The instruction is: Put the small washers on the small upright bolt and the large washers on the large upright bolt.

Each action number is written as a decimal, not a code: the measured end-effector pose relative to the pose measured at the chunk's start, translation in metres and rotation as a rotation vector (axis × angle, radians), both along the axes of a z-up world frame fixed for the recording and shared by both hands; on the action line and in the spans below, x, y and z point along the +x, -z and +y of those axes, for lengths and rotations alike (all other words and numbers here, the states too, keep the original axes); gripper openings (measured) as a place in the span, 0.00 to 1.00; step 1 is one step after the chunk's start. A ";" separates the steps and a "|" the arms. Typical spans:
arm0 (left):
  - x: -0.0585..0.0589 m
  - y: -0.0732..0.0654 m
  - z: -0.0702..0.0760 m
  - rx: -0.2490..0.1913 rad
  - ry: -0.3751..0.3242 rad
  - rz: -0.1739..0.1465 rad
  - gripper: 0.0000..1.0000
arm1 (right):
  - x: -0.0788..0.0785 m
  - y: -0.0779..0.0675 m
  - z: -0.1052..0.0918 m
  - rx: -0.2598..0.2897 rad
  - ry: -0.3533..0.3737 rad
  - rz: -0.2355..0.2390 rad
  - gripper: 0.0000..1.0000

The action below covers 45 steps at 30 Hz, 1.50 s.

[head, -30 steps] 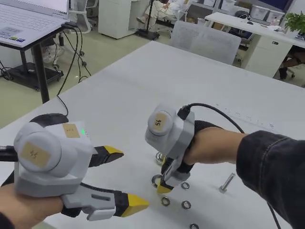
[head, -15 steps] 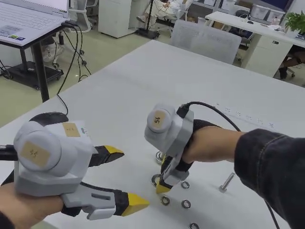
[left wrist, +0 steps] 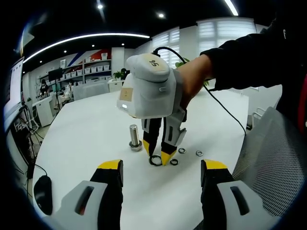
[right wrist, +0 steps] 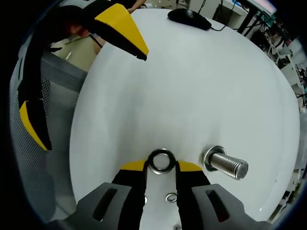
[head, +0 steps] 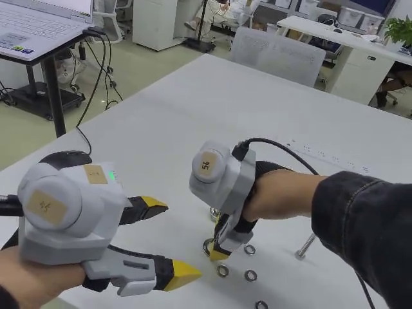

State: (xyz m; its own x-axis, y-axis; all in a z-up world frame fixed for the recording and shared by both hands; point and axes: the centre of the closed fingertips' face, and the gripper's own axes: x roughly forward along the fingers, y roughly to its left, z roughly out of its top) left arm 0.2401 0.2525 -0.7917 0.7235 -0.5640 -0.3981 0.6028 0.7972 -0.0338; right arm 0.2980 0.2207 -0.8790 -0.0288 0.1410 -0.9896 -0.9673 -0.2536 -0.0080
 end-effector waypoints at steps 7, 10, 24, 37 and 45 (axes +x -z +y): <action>0.001 0.000 0.000 -0.003 0.001 0.002 0.65 | 0.000 0.000 0.000 -0.007 -0.012 -0.015 0.23; 0.001 0.000 0.000 -0.002 0.002 0.002 0.65 | 0.001 0.000 0.000 -0.008 -0.018 -0.017 0.22; 0.003 0.001 0.001 0.000 0.002 0.003 0.64 | 0.005 -0.008 -0.003 0.006 0.006 -0.006 0.22; 0.002 0.002 0.000 0.004 0.008 0.004 0.64 | 0.012 -0.034 -0.017 0.016 0.008 -0.038 0.23; 0.002 0.002 0.000 0.005 0.009 0.003 0.64 | 0.020 -0.057 -0.022 0.041 0.013 -0.063 0.23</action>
